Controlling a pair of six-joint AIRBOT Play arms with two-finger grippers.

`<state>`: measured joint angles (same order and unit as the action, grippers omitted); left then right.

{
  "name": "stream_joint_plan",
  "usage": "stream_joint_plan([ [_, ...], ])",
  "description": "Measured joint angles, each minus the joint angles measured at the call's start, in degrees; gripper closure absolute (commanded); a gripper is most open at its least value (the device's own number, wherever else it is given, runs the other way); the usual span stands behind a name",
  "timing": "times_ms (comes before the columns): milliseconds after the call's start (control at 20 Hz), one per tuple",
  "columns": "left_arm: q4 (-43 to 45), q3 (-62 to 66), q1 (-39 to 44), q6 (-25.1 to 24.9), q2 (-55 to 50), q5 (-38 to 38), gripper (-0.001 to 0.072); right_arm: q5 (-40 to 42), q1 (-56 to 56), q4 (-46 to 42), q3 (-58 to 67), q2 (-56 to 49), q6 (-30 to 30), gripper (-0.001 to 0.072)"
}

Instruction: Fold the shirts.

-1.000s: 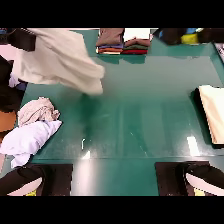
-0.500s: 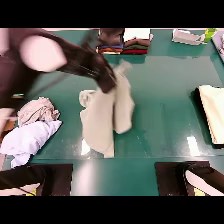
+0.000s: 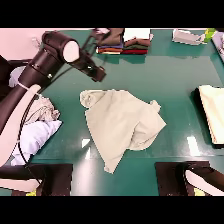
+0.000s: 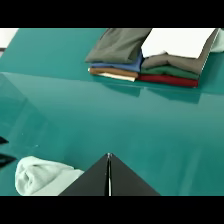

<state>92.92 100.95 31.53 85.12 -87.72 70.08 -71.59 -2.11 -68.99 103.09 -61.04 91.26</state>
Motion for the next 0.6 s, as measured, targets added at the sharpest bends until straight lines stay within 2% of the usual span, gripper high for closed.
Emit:
stream_joint_plan([
  [350, -3.8, -5.5, -12.8, 1.8, -7.8, 0.7, 0.0218, -3.9, 0.0, 0.0, 0.0, -4.6, 0.0, 0.0691],
  [600, -8.9, -6.4, -15.8, 2.0, -14.1, 1.6, 0.0219, -5.1, -0.3, 0.0, 0.0, -6.6, 0.0, 0.0691],
])
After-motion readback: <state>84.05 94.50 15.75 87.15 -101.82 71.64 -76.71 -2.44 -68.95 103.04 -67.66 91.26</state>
